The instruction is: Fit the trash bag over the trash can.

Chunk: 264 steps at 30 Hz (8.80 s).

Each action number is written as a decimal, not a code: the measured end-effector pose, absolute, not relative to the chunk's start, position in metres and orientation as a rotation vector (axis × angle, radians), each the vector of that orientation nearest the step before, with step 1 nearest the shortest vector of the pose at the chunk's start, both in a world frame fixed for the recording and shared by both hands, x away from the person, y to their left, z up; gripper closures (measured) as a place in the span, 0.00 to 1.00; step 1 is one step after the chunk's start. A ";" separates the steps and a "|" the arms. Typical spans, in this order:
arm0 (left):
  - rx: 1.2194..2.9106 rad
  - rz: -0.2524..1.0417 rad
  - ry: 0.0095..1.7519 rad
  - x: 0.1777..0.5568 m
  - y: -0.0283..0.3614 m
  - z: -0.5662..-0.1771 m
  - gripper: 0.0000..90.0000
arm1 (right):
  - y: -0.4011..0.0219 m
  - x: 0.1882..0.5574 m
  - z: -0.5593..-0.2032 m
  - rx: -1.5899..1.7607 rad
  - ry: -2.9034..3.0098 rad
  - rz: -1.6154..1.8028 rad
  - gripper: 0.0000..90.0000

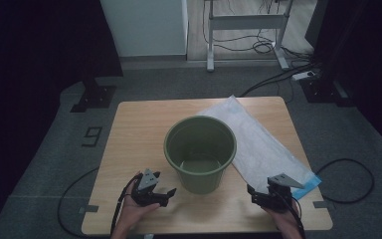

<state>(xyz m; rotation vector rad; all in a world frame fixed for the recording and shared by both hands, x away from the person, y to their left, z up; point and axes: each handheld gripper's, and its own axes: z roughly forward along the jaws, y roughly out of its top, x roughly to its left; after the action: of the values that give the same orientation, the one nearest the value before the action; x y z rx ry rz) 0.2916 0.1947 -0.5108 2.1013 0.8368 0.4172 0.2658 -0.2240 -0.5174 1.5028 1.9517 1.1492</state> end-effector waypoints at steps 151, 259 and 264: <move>2.168 0.389 0.867 0.297 0.197 -0.527 0.16 | -0.225 0.260 -0.293 0.915 1.220 1.794 0.99; 1.847 0.470 0.785 0.279 0.207 -0.401 0.25 | -0.124 0.279 -0.257 0.665 1.529 1.973 0.99; 1.844 0.467 0.749 0.284 0.195 -0.391 0.27 | -0.122 0.279 -0.260 0.668 1.542 1.968 0.99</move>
<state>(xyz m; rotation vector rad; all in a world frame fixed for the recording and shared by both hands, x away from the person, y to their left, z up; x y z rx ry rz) 0.2838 0.1954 -0.3911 1.8439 0.7486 0.4666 0.2790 -0.1223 -0.2601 0.6680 1.5420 1.9683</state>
